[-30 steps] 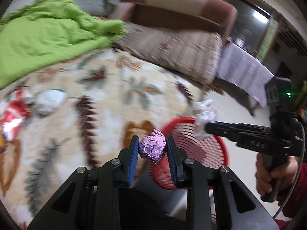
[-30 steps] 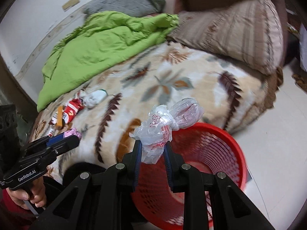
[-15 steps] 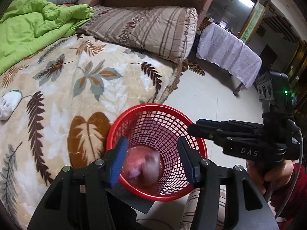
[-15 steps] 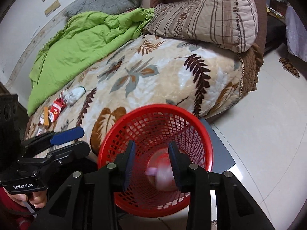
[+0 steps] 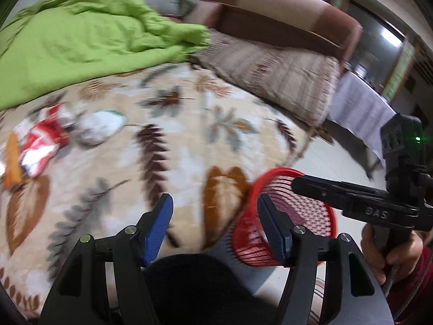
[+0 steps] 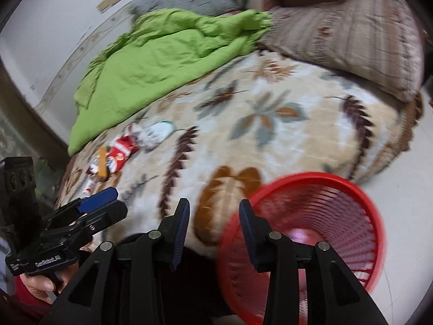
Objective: Collect trash
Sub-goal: 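Grasp the white bottle with left gripper while right gripper grasps the white sock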
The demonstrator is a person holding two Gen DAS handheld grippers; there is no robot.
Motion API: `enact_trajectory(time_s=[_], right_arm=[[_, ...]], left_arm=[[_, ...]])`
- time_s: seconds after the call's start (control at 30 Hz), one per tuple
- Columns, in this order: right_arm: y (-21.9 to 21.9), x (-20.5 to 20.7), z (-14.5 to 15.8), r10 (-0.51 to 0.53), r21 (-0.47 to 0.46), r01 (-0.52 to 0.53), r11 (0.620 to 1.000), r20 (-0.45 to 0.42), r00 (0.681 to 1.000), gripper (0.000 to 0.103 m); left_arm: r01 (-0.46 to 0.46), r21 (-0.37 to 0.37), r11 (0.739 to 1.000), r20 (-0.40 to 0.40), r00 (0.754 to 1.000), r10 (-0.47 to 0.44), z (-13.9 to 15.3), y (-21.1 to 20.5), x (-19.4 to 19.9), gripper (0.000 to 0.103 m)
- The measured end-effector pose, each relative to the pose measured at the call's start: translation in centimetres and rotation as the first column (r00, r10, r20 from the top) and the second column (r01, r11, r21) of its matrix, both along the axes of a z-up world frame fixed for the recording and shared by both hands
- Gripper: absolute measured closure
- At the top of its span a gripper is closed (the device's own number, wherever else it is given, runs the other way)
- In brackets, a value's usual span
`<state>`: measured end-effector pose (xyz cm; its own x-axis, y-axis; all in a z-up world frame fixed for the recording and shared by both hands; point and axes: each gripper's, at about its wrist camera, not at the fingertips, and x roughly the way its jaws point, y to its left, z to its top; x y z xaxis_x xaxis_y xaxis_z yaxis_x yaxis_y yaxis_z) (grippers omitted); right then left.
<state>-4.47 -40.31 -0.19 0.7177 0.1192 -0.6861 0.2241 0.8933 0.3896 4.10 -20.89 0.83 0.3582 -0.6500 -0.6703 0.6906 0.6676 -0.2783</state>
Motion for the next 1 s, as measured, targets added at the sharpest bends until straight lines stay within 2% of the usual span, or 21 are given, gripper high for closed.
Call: enact_trajectory(time_s=[0.07, 0.2, 0.33, 0.37, 0.5, 0.57, 0.7, 0.73, 0.8, 0.93, 1.0], right_arm=[[1.4, 1.5, 0.1, 0.032, 0.002, -0.032, 0.999, 0.006, 0.999, 0.056], [4.3, 4.3, 0.2, 0.099, 0.009, -0.099, 0.995, 0.013, 0.995, 0.054], [6.9, 7.0, 0.2, 0.153, -0.005, -0.153, 0.988, 0.005, 0.988, 0.051], [7.2, 7.4, 0.2, 0.162, -0.003, -0.162, 0.987, 0.003, 0.987, 0.050], [8.3, 9.4, 0.0, 0.189, 0.006, -0.189, 0.982, -0.007, 0.982, 0.049], [8.6, 10.3, -0.2, 0.196, 0.010, -0.196, 0.981, -0.020, 0.980, 0.049], [8.7, 11.5, -0.5, 0.203, 0.049, -0.201, 0.978, -0.034, 0.979, 0.049], [8.8, 11.8, -0.6, 0.205, 0.052, -0.203, 0.978, -0.035, 0.978, 0.049], [9.0, 12.3, -0.7, 0.207, 0.046, -0.205, 0.978, -0.040, 0.977, 0.048], [9.2, 12.9, -0.9, 0.214, 0.040, -0.212, 0.977, -0.048, 0.976, 0.048], [9.3, 13.2, -1.0, 0.215, 0.035, -0.213, 0.976, -0.051, 0.975, 0.048]], left_arm=[[-0.048, 0.004, 0.999, 0.006, 0.999, 0.048, -0.1, 1.8, 1.0, 0.040], [-0.154, -0.008, 0.988, 0.004, 0.988, 0.154, -0.1, 6.1, 3.2, 0.039], [-0.278, -0.020, 0.960, -0.007, 0.961, 0.278, -0.1, 10.8, 5.5, 0.039], [-0.313, -0.020, 0.950, -0.009, 0.950, 0.313, -0.2, 12.1, 6.1, 0.039], [-0.474, -0.017, 0.880, -0.026, 0.880, 0.473, -0.6, 17.9, 9.0, 0.039], [-0.564, -0.002, 0.826, -0.029, 0.826, 0.563, -0.9, 21.0, 10.8, 0.039], [-0.674, 0.043, 0.737, -0.029, 0.737, 0.676, -2.5, 25.2, 13.8, 0.039], [-0.689, 0.052, 0.723, -0.041, 0.722, 0.691, -3.2, 26.1, 14.6, 0.039], [-0.705, 0.065, 0.706, -0.083, 0.701, 0.708, -4.5, 27.3, 16.1, 0.039], [-0.711, 0.089, 0.697, -0.131, 0.685, 0.716, -6.7, 27.8, 18.9, 0.040], [-0.716, 0.104, 0.690, -0.138, 0.677, 0.723, -7.5, 27.6, 19.9, 0.043]])
